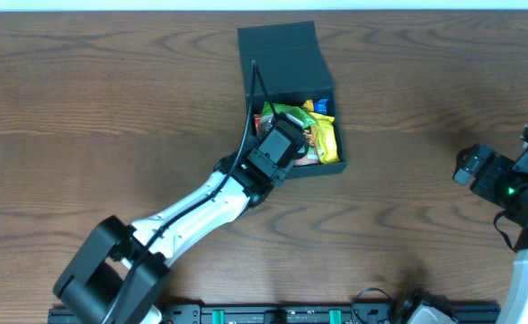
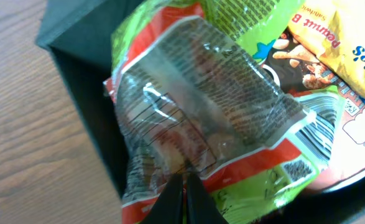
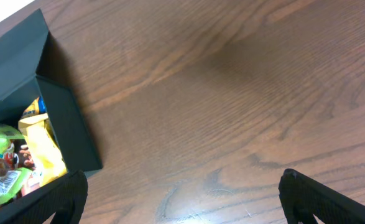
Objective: Pack container
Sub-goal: 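Push the green bag down into the box with the left gripper, then press and tuck the green bag deeper among the packed items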
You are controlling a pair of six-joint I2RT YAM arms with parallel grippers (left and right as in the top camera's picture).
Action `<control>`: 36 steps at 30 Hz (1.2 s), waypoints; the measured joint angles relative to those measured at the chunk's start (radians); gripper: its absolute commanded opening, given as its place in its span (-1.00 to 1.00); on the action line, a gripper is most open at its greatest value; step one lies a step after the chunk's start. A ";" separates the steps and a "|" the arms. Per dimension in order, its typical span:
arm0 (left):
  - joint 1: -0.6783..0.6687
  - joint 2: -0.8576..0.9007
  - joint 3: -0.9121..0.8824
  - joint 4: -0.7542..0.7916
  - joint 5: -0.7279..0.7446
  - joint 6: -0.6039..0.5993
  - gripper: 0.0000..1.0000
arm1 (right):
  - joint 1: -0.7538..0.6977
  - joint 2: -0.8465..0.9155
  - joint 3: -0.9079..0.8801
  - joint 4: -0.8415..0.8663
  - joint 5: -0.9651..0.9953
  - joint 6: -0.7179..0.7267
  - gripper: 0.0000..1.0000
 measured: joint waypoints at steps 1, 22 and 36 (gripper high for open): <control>-0.002 0.010 0.002 0.002 0.002 -0.003 -0.89 | 0.000 0.000 0.000 0.000 0.000 0.000 0.98; -0.047 -0.004 0.006 0.100 0.009 -0.022 -0.89 | 0.000 0.000 0.000 0.000 0.000 0.000 0.98; -0.005 -0.108 0.022 0.288 0.004 0.072 -0.89 | 0.000 0.000 0.000 0.000 0.000 0.000 0.98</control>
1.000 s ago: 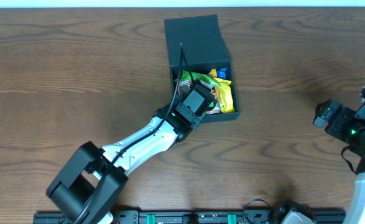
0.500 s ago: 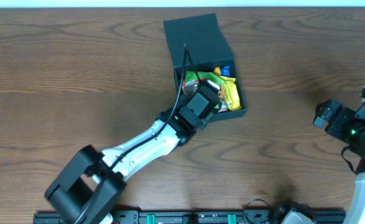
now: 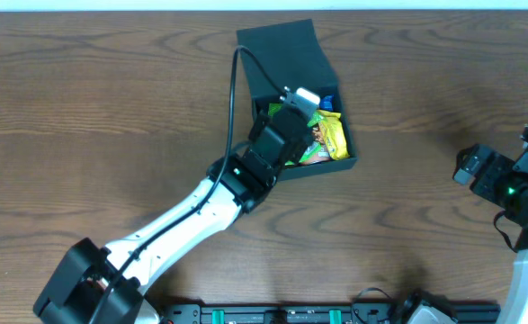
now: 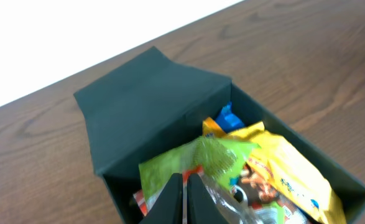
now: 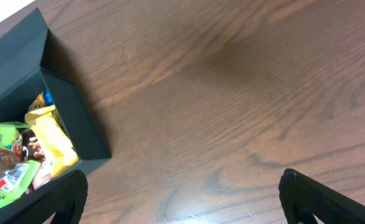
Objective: Pack container
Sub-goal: 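Press and tuck the green bag deeper among the packed items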
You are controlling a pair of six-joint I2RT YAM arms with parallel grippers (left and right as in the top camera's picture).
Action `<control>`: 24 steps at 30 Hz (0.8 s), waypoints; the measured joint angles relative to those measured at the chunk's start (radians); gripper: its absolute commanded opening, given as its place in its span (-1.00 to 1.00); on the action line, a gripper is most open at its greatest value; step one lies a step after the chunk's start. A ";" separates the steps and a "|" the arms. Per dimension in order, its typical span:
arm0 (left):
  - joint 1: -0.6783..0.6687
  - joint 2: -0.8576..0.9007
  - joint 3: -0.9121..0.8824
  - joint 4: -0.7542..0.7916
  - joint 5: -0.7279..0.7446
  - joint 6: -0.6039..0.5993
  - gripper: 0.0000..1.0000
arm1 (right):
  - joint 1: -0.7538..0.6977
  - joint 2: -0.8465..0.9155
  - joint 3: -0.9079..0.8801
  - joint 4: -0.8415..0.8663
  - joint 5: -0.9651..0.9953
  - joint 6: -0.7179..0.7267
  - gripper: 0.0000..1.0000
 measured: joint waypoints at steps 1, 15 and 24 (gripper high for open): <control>0.013 0.013 0.010 -0.003 0.018 0.008 -0.89 | 0.000 0.000 0.000 0.000 0.000 0.000 0.99; 0.069 0.208 0.069 -0.030 0.252 0.013 -0.89 | 0.000 0.000 0.000 0.000 0.000 0.000 0.98; 0.037 0.257 0.078 -0.066 0.315 -0.035 -0.89 | 0.000 0.000 0.000 0.000 0.000 0.000 0.99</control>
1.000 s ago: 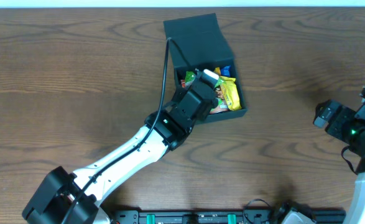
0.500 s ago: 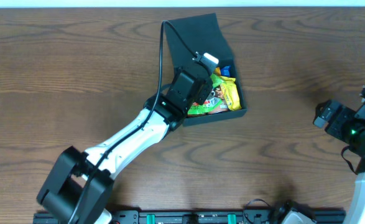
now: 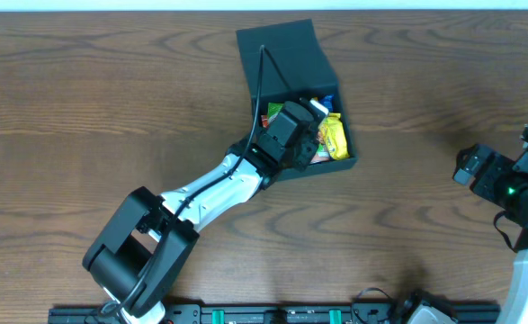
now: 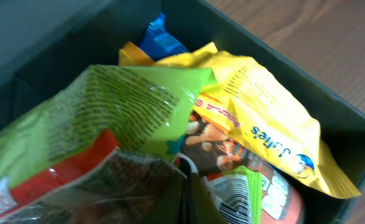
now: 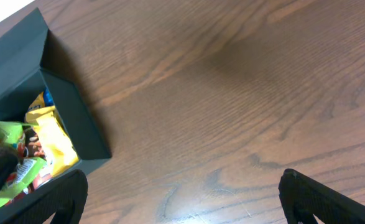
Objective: Pack container
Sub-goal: 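Press and tuck the green bag deeper among the packed items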
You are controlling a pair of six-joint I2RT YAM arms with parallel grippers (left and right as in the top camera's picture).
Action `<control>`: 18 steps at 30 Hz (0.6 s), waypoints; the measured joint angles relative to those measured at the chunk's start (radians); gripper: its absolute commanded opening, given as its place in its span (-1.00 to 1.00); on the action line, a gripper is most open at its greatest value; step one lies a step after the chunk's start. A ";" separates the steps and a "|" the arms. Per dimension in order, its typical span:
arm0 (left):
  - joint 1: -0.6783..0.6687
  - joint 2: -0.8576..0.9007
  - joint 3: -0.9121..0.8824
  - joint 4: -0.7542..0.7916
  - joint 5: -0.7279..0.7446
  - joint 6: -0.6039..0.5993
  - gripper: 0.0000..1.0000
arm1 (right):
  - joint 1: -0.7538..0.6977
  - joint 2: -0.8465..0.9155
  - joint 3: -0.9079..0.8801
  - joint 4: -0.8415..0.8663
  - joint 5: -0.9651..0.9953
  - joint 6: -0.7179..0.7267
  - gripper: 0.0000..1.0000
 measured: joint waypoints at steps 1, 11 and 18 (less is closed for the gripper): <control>-0.001 0.000 0.000 -0.002 0.000 0.000 -0.89 | 0.000 0.000 0.000 0.000 0.000 0.000 0.99; -0.003 -0.081 0.007 0.056 -0.033 0.035 -0.89 | 0.000 0.000 0.000 0.000 0.000 0.000 0.99; 0.003 -0.082 0.024 0.102 0.012 0.054 -0.89 | 0.000 0.000 0.000 0.000 0.000 0.000 0.98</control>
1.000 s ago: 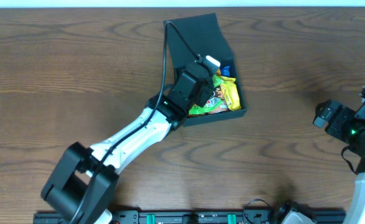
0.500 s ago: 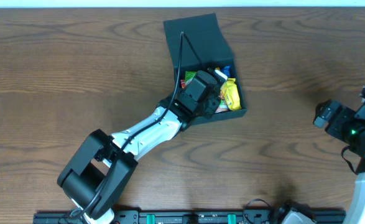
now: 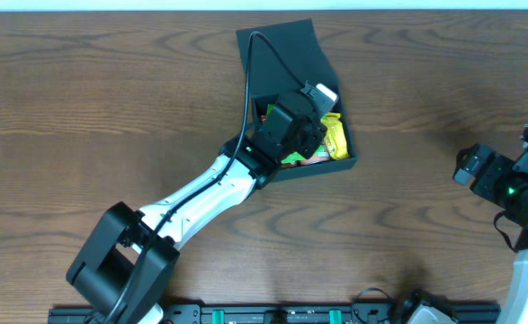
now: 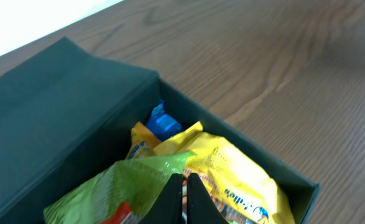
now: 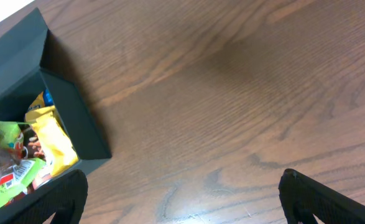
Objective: Pack container
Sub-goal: 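Press and tuck the green bag deeper among the packed items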
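The black box (image 3: 346, 155) stands open at the table's middle, its lid (image 3: 281, 49) folded back. Inside lie a green snack packet (image 4: 132, 180), a yellow packet (image 4: 232, 171) and a small blue one (image 4: 162, 121). My left gripper (image 4: 183, 178) hangs shut just above the green and yellow packets, with nothing between its fingers; from overhead the left gripper (image 3: 307, 115) covers most of the box's contents. My right gripper (image 5: 191, 193) is open over bare table far to the right, and the box (image 5: 76, 121) shows at its left.
Brown wooden table (image 3: 93, 117) all round the box. The right arm (image 3: 506, 189) sits near the right edge. A black cable (image 3: 250, 81) from the left arm loops over the lid.
My left gripper, still shut, was down among the packets and is now higher above them, so the box's far wall and the table beyond show. Box and right arm are unchanged.
My shut left gripper first pressed on the clear-and-green packet at the box's near side. Then it was raised, and the box stood slightly turned. Then it was down among the packets again, and now it is lifted. The right gripper stayed open and still.
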You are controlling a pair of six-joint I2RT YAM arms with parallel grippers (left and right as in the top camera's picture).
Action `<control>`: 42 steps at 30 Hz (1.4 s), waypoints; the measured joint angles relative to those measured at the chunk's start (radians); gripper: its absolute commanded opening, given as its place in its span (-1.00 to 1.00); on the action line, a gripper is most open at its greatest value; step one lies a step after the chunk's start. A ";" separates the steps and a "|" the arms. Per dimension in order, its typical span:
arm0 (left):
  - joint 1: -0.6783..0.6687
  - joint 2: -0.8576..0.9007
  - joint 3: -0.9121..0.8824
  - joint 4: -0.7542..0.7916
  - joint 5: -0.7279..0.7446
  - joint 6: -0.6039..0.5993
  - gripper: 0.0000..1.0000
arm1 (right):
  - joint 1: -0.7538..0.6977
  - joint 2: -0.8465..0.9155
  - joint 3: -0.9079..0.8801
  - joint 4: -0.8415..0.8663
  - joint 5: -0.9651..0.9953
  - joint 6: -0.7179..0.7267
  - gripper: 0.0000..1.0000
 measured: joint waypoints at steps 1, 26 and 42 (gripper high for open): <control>0.000 0.005 0.000 0.011 0.002 0.000 -0.89 | 0.000 0.000 0.000 0.000 0.000 0.000 0.98; -0.040 0.190 0.006 0.252 -0.375 0.133 -0.89 | 0.000 0.000 0.000 0.000 0.000 0.000 0.99; -0.006 0.053 0.004 0.079 -0.443 0.212 -0.89 | 0.000 0.000 0.000 0.000 0.000 0.000 0.98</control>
